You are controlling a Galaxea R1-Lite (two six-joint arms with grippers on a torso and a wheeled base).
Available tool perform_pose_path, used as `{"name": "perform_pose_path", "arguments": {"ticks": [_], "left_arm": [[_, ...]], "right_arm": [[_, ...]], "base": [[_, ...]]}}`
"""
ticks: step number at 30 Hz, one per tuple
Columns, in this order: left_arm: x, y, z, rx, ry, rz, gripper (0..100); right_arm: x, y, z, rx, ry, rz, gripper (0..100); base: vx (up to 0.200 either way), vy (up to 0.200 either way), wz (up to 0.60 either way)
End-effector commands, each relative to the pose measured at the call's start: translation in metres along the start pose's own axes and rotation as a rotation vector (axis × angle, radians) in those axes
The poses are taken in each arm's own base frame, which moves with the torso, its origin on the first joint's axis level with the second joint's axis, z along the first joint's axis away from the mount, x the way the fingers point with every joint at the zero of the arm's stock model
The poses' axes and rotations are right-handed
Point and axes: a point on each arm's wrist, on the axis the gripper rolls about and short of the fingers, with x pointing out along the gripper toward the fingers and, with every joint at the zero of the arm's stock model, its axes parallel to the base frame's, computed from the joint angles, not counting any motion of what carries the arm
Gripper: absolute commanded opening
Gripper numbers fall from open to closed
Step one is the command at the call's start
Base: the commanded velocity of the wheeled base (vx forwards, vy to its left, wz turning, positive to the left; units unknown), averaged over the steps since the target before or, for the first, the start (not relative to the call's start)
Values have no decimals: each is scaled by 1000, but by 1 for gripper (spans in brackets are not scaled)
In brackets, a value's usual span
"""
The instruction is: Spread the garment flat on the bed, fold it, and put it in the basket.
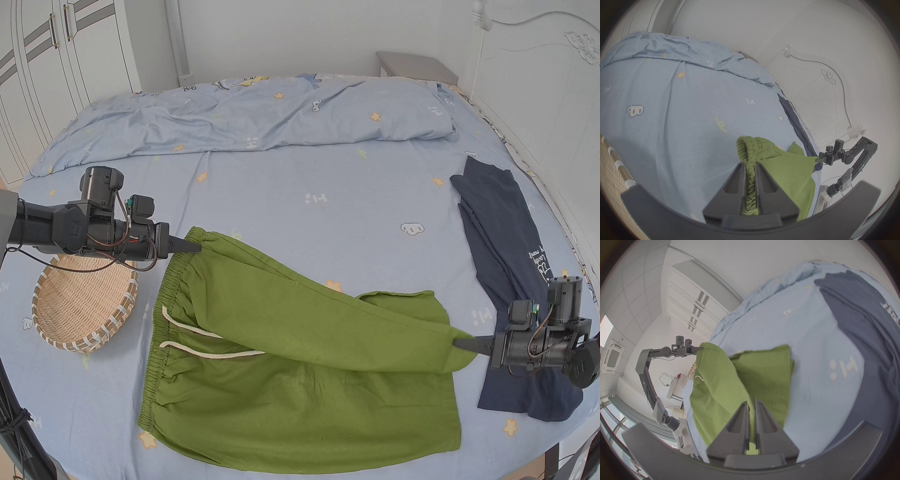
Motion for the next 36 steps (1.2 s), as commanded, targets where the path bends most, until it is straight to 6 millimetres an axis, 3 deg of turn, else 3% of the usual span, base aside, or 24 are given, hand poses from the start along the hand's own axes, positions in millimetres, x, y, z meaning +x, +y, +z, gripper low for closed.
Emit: {"name": "perform_pose_path", "arguments": {"ticks": [1, 11, 18, 25, 28, 31, 36], "left_arm": [[-7, 3, 1, 5, -22, 15, 0], [-17, 16, 3, -11, -43, 48, 0], [-28, 29, 6, -33, -71, 84, 0], [-30, 32, 12, -42, -128, 88, 0], [-28, 31, 17, -60, -168, 91, 0], [-28, 31, 19, -61, -182, 89, 0], [-19, 41, 17, -66, -197, 91, 0]], "right_arm": [[-3, 11, 39, -80, -99, 19, 0], [2, 23, 132, -132, -159, 27, 0], [26, 14, 187, -131, -157, 29, 0], [50, -3, 213, -123, -157, -5, 0], [57, -9, 222, -123, -177, -108, 0], [60, -8, 223, -125, -187, -151, 0], [83, -20, 218, -131, -176, -282, 0]], "base": [[0, 0, 0], [0, 0, 0], [0, 0, 0], [0, 0, 0], [0, 0, 0], [0, 0, 0], [0, 0, 0]]}}
